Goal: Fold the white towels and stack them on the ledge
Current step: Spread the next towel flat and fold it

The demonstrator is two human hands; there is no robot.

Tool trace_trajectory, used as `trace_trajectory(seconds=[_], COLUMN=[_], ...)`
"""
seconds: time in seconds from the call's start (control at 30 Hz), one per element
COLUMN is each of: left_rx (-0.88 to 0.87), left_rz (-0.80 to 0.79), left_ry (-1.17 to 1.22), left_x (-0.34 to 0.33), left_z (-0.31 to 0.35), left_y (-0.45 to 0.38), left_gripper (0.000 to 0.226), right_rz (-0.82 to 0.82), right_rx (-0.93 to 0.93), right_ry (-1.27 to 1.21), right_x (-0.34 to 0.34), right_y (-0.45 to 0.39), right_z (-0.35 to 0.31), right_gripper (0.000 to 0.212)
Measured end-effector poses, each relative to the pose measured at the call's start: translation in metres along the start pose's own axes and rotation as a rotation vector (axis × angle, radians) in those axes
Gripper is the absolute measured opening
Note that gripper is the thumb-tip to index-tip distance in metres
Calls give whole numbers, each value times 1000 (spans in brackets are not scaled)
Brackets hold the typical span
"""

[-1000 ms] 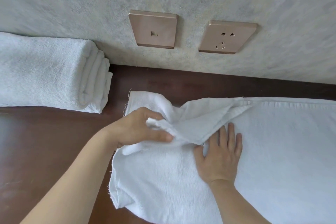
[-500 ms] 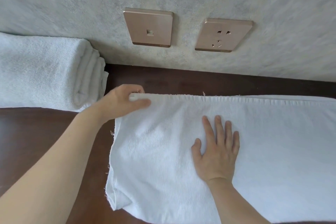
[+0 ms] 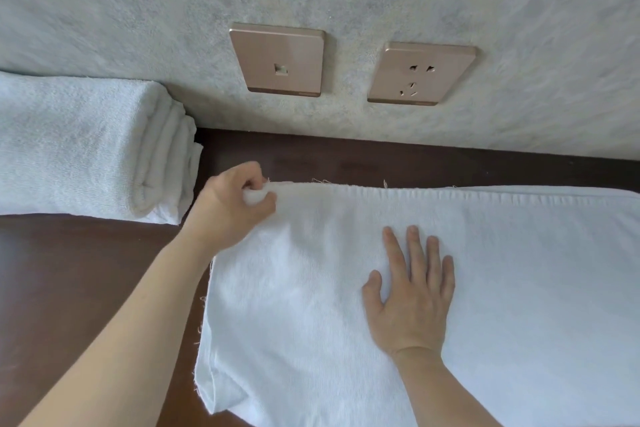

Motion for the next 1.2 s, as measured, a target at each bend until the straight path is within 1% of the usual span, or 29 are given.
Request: trace_trajectory(seconds=[0.03,0.07,0.1,0.17,0.2,0.23,0.3,0.33,0.37,0.4,0.47,0.5,0.53,0.57,0.63,0.77,0.8,0.83,0.9,0.93,0.97,1.1,1.2], left_rx=[6,13,25,98,138,134,-6,-102,-196,-252,-286,-280,-273,-262,-192,29,29,-27,-229,-298,-315,-172,-109], left_rz=[19,52,86,132,150,172,231,227,185,98,-106,-168,-185,-162,-92,-4,-5,-27,-99,-129,-139,-84,-56], left_ry=[44,39,-12,-203,-307,-373,-379,-352,-338,-348,-490,-597,-667,-695,-697,-629,-609,-601,-643,-661,-671,-669,-631], left_x=[3,9,13,15,13,7,-13,-28,-48,-71,-109,-120,-124,-122,-107,-86,-89,-96,-115,-121,-121,-98,-85], left_z=[0,1,0,-6,-5,2,32,51,66,75,73,62,50,39,19,-3,0,6,20,20,15,-9,-14], left_y=[-1,-1,-2,-3,-2,0,8,16,24,35,53,59,62,63,62,74,83,94,123,136,145,158,166], left_gripper=[36,32,28,16,20,26,30,30,32,37,52,56,58,58,60,62,63,64,65,66,66,68,67], right_rz=[1,-1,0,17,19,17,18,14,8,4,13,17,20,21,19,-3,-4,-5,-1,3,4,-11,-6], right_rx=[-1,3,8,10,12,17,21,17,15,14,15,12,10,9,11,8,8,8,5,5,8,8,8], right_ry=[0,1,-3,-11,-9,-6,0,6,10,9,0,-8,-17,-25,-29,-17,-15,-17,-25,-23,-19,-16,-6], right_x=[0,0,0,1,1,0,0,-1,-1,-1,1,0,0,0,1,1,1,1,2,2,2,2,2], right_y=[0,0,0,0,0,1,0,-1,-1,0,-1,-1,-1,-1,0,0,0,-1,0,0,0,-1,1], right_z=[0,0,0,1,1,1,0,0,1,1,0,1,1,1,0,0,0,0,0,0,-1,-2,-1], right_gripper=[68,68,68,68,68,68,68,68,67,67,66,65,65,65,66,66,66,66,66,66,65,65,64])
Point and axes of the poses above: each hand's wrist, its own y-axis away from the middle knuckle, its own x-axis out of the back of the hand, z = x × y, the point moved 5 cm from there along -y, towards the middle knuckle, and after that the axes turned 2 degrees about -y, right-handed, at the moved point
